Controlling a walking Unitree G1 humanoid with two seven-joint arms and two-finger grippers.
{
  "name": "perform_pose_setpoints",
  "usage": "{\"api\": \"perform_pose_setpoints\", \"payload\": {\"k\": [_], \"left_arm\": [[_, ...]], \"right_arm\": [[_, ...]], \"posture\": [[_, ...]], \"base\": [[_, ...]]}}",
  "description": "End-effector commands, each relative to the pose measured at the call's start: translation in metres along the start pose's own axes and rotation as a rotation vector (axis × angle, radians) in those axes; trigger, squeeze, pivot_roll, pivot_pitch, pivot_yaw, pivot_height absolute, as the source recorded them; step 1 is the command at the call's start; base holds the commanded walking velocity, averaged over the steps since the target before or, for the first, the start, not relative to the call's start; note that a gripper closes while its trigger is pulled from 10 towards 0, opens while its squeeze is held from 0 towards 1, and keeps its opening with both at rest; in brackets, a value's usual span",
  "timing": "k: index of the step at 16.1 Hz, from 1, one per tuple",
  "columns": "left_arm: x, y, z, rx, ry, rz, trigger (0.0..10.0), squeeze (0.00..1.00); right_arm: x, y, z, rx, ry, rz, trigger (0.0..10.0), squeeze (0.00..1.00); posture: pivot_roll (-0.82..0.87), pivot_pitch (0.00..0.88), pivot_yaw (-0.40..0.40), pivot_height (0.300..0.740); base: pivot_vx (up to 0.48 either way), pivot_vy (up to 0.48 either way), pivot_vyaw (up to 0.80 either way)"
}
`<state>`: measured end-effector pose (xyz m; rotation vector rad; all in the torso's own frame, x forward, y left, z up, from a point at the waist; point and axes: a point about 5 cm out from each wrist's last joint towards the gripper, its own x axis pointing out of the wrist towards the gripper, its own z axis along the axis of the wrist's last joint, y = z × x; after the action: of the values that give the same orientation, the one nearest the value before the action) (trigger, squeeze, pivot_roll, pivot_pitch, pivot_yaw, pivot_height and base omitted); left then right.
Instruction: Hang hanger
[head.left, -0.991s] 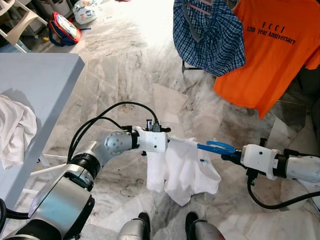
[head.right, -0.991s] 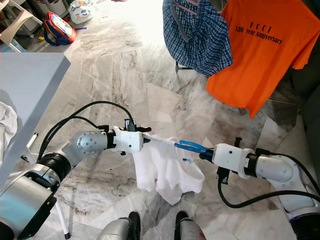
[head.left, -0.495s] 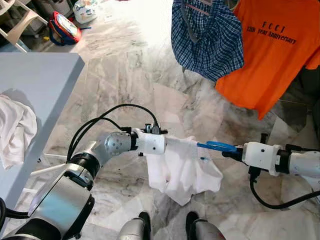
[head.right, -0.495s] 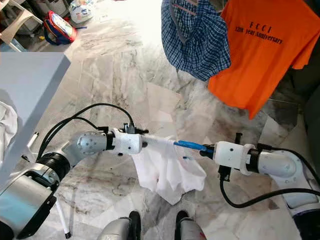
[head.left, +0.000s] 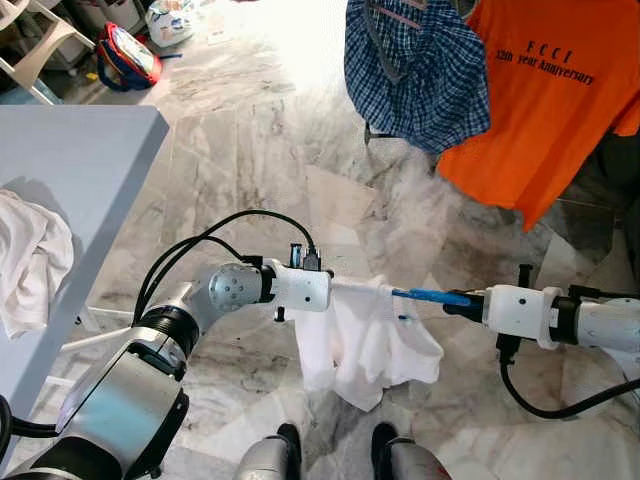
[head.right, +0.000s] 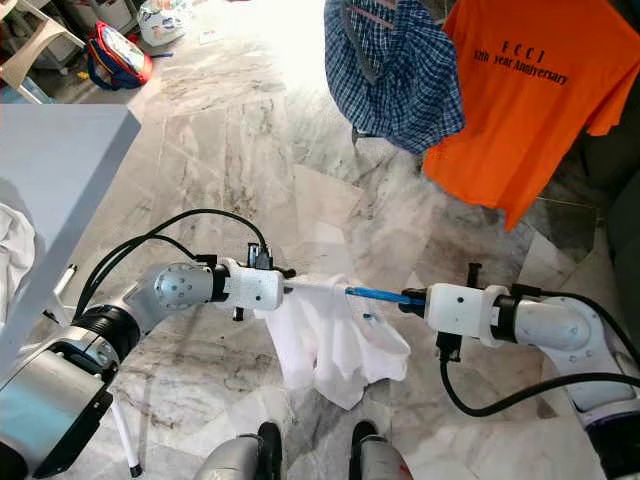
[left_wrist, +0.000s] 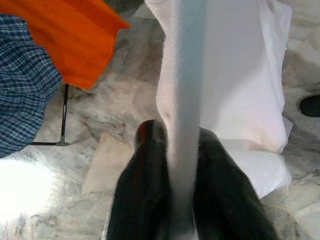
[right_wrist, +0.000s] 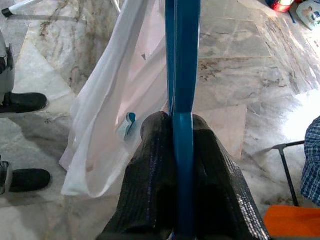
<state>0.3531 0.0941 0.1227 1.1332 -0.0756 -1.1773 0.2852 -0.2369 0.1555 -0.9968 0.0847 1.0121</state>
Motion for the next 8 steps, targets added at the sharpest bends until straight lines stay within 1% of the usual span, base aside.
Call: {"api": "perform_pose_setpoints", "payload": {"k": [1,4,6,7,8], "left_arm": [[-0.004,-0.003,-0.006,-0.028,0.019,-0.012,0.0,0.0],[-0.004,-0.005,-0.005,-0.036,0.007,-0.027,0.0,0.0],[-0.004,0.002,-0.003,-0.018,0.005,0.029,0.0,0.0],[-0.004,0.009,-0.001,0.001,0.003,0.086,0.0,0.0],[-0.004,0.012,0.001,0.0,-0.013,0.114,0.0,0.0]], "right_arm": [[0.001,-0.001,0.004,-0.03,-0.017,0.01,10.0,0.0],[0.002,-0.002,0.001,-0.044,-0.002,0.001,10.0,0.0],[0.004,-0.005,0.0,-0.046,0.012,-0.026,10.0,0.0],[0.005,-0.007,-0.001,-0.063,0.027,-0.057,10.0,0.0],[0.007,-0.009,-0.002,-0.081,0.041,-0.079,10.0,0.0]], "posture": [[-0.06,0.255,0.129,0.74],[-0.06,0.255,0.129,0.74],[-0.06,0.256,0.129,0.74],[-0.06,0.259,0.127,0.74],[-0.06,0.259,0.126,0.74]], "base": [[0.0,0.0,0.0],[0.0,0.0,0.0],[0.0,0.0,0.0],[0.0,0.0,0.0],[0.0,0.0,0.0]]}}
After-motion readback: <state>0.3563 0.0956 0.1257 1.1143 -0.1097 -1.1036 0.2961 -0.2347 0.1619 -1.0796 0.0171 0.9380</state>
